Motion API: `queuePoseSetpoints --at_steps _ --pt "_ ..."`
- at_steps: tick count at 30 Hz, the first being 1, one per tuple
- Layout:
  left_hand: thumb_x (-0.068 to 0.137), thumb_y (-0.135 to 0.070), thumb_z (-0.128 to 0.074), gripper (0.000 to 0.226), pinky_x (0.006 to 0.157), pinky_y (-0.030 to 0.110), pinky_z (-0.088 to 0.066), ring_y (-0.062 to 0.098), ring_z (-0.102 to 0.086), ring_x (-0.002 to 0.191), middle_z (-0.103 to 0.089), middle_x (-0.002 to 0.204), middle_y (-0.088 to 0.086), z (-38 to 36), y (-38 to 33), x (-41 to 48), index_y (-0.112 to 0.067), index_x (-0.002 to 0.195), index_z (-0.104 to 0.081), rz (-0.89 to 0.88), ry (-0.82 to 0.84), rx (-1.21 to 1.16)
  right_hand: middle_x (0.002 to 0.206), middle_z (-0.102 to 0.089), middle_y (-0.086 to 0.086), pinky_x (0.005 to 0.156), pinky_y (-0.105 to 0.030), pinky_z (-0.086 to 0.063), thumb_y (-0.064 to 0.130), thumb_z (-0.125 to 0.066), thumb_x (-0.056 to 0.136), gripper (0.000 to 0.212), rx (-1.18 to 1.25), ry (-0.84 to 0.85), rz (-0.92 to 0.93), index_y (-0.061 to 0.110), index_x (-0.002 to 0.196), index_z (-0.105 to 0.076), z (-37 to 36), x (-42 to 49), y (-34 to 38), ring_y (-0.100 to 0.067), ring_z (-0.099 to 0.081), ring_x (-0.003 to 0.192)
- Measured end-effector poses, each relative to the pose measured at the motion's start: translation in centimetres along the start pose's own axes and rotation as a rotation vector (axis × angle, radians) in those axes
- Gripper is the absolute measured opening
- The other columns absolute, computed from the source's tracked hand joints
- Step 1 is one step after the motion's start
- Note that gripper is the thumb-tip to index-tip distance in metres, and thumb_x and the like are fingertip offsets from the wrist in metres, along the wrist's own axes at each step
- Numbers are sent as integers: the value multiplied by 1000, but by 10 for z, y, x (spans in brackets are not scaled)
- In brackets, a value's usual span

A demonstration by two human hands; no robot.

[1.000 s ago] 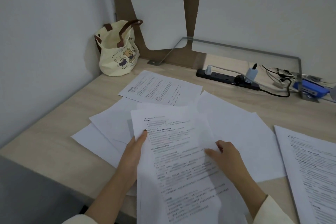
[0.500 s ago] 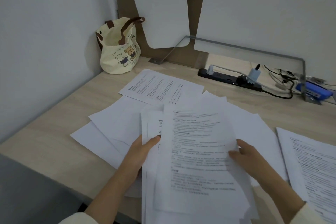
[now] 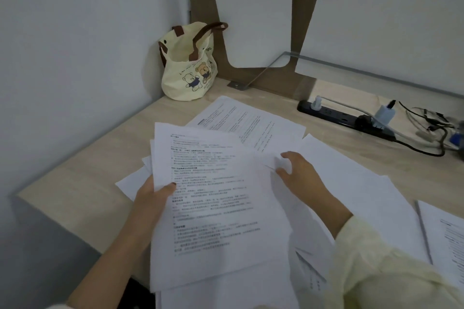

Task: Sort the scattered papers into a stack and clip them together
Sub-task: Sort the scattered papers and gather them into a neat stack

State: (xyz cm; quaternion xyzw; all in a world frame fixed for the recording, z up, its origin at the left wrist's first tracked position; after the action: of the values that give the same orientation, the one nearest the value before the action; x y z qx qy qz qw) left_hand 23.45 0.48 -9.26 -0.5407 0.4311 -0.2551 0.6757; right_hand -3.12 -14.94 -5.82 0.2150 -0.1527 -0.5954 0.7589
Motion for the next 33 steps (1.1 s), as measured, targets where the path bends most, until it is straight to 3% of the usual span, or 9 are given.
queuePoseSetpoints --at_steps 3,6,9,13,18,23,25,30,33 --pt "93 -13 -48 36 93 41 -46 22 -60 104 -62 118 1 9 2 5 -22 128 -53 -8 -7 46 134 -47 -12 94 -32 -37 23 -48 93 37 -113 67 26 5 125 -46 -19 13 2 -27 -46 120" --pt "94 -15 -49 27 83 31 -42 4 -55 88 -59 97 -15 11 5 6 -30 116 -52 -14 -9 36 109 -57 -14 74 -32 -39 22 -44 92 25 -238 12 73 2 105 -51 -23 15 3 -30 -53 102" --pt "94 -12 -46 25 83 31 -38 -1 -50 83 -54 92 -18 11 5 7 -31 110 -49 -16 -13 52 104 -60 -12 66 -29 -34 15 -38 93 24 -404 -65 136 5 111 -50 -17 16 11 -30 -56 98" --pt "95 -13 -45 24 65 20 -39 1 -52 83 -53 90 -23 12 3 8 -32 109 -48 -35 -15 65 105 -60 -9 65 -26 -31 13 -36 95 23 -572 -71 174 6 110 -52 -16 23 18 -24 -55 98" --pt "95 -11 -44 34 64 16 -38 -3 -50 82 -57 109 -6 13 6 9 -22 128 -49 -9 -19 70 77 -57 -11 60 -28 -34 17 -43 94 20 -181 -232 -23 1 91 -56 14 23 4 -26 -52 71" --pt "95 -13 -46 34 64 16 -39 -3 -52 84 -58 108 -6 13 3 7 -23 127 -50 -27 -6 61 84 -60 -11 66 -31 -39 21 -48 92 18 68 -417 -105 5 96 -56 40 5 1 -25 -53 75" --pt "95 -14 -46 33 68 21 -41 5 -56 89 -59 112 -4 14 5 7 -24 126 -50 -19 -5 60 89 -58 -8 70 -31 -41 21 -48 93 19 192 -489 -132 5 101 -55 55 -4 2 -22 -53 80" --pt "95 -14 -47 35 73 25 -43 14 -56 102 -60 117 -1 13 9 9 -21 129 -50 -8 22 66 93 -54 -5 55 -10 -39 18 -50 93 19 465 -611 -80 6 108 -51 88 -29 18 -11 -48 70" --pt "95 -12 -46 36 87 33 -45 22 -56 110 -60 122 3 12 8 9 -17 130 -50 -9 33 71 99 -55 1 66 3 -37 6 -56 89 27 435 -531 61 9 115 -50 86 -39 42 -11 -52 86"
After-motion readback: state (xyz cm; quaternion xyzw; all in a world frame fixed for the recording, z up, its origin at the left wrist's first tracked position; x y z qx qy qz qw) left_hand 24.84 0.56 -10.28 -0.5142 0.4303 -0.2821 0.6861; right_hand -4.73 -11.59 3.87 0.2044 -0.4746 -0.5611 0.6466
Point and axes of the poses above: each hand's wrist, its own x-axis towards the middle knuckle, its own z-axis out of the back of the hand, y = z × x, the point moved 10 cm from there along x, towards the middle knuckle
